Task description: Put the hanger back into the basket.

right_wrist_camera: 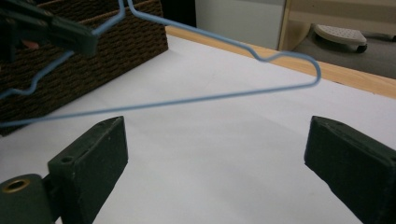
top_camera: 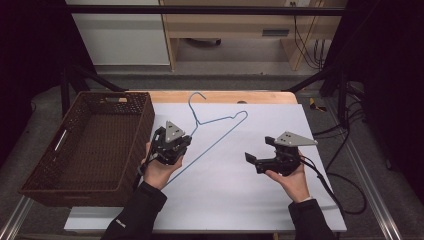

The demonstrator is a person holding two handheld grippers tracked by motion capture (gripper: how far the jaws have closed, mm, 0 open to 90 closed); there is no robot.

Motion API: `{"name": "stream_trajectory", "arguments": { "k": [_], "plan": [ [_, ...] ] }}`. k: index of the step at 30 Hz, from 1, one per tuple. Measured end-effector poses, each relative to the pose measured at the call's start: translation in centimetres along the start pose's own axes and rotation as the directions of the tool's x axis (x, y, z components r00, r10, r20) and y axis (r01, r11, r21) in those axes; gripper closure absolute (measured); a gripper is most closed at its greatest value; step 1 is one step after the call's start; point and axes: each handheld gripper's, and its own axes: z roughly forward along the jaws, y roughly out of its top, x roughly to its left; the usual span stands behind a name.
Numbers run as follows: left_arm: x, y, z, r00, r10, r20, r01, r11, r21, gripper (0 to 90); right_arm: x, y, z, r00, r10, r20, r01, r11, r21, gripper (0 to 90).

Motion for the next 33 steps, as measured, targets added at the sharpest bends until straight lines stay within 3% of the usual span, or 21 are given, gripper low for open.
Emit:
{"name": "stream_trajectory", "arguments": {
  "k": [12,13,17,23,27,33],
  "plan": [
    [0.6,2.1,-3.4,0.999,0.043,0.016,-0.042,0.999,-0.015,87.1,-0.9,-2.6,-2.8,0.9985,0.047,0.03,-0.047,0.999,0.0,2.7],
    [0.9,2.4,-3.9,0.998,0.06,0.022,-0.059,0.998,-0.023,87.2,-1.1,-2.9,-3.1,0.9987,0.032,0.04,-0.032,0.999,0.006,2.5],
    [1.3,2.9,-4.9,0.9978,0.065,0.014,-0.064,0.9976,-0.025,87.1,-1.1,-3.3,-3.5,0.9981,0.033,0.051,-0.033,0.999,0.013,2.2],
    [2.9,3.2,-7.1,0.9981,0.057,0.022,-0.056,0.998,-0.028,87.2,-1.2,-4.2,-4.1,0.9976,0.032,0.061,-0.034,0.999,0.022,1.6],
    [3.9,2.9,-8.1,0.9977,0.067,0.007,-0.067,0.9976,-0.017,87.1,-1.2,-4.5,-4.3,0.9976,0.028,0.063,-0.03,0.999,0.034,1.4],
    [5.5,2.8,-9.1,0.999,0.045,0.001,-0.045,0.9987,-0.024,87.1,-1.3,-4.4,-4.5,0.9974,0.041,0.059,-0.042,0.999,0.018,1.4]
  ]
}}
